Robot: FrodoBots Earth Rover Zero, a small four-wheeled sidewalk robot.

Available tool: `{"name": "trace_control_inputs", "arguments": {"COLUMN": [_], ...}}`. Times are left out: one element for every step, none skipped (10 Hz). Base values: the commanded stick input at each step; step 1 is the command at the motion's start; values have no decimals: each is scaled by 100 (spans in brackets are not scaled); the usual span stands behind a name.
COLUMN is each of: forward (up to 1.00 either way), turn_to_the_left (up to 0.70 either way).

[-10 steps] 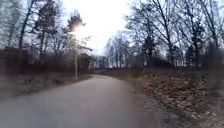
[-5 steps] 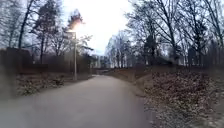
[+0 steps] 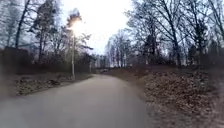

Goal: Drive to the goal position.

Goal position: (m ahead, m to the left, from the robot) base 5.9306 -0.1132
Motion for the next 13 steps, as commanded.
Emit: {"name": "trace_control_inputs", "arguments": {"forward": [100, 100, 100, 100, 100, 100, 100, 100, 100, 100, 100, 100, 100], "turn_to_the_left": [0, 0, 0, 0, -12, -24, -32, -39, -15, 0, 0, 0, 0]}}
